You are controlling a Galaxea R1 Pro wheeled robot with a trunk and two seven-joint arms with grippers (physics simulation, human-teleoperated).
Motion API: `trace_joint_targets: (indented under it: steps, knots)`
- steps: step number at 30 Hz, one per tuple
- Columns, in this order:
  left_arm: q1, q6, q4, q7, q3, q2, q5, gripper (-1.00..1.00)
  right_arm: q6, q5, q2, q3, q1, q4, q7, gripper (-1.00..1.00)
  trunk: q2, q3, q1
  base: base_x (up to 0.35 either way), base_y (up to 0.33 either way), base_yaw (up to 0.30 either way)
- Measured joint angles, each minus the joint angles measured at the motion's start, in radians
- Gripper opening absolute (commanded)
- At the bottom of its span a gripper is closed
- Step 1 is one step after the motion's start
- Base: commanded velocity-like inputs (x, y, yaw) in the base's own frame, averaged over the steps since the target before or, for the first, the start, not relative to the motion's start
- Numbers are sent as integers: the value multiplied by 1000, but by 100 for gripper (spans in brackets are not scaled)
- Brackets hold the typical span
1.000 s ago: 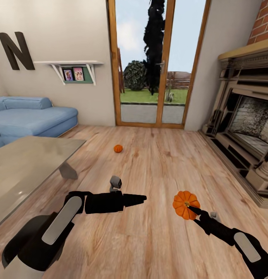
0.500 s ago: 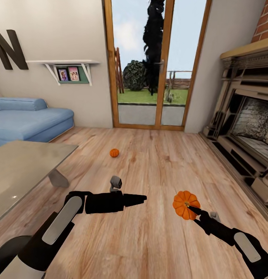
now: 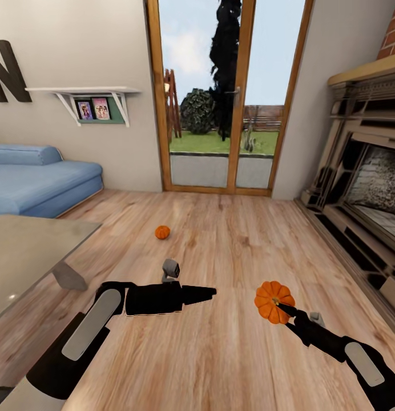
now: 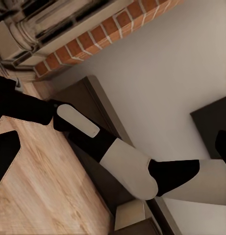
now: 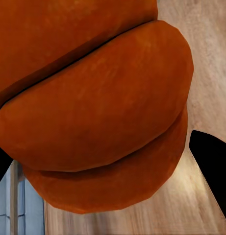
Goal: Place each of the two pumpkins and all three candles from the living room inside a cabinet in the living room (use any cabinet), then make sure every cabinet is closed, and position the cauldron so it is next to a table in the living room.
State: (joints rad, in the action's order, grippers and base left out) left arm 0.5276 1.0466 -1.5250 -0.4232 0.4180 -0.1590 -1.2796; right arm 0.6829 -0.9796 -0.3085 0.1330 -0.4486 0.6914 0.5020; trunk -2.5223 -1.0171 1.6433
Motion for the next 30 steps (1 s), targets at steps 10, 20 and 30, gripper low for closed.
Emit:
trace_joint_targets:
  steps: [10,20,30]
  knots:
    - [0,0,2,1,-2,-1,0,100,0,0,0,0,0,0,0,-100,0,0,0,326,-117,0]
    - [0,-142,71,2,-109,-93,2,100,0,0,0,0,0,0,0,-100,0,0,0,309,-121,0]
    - [2,-282,386,3,-270,-101,7,100,-1,1,1,-1,0,0,-4,-100,0,0,0,300,-150,0]
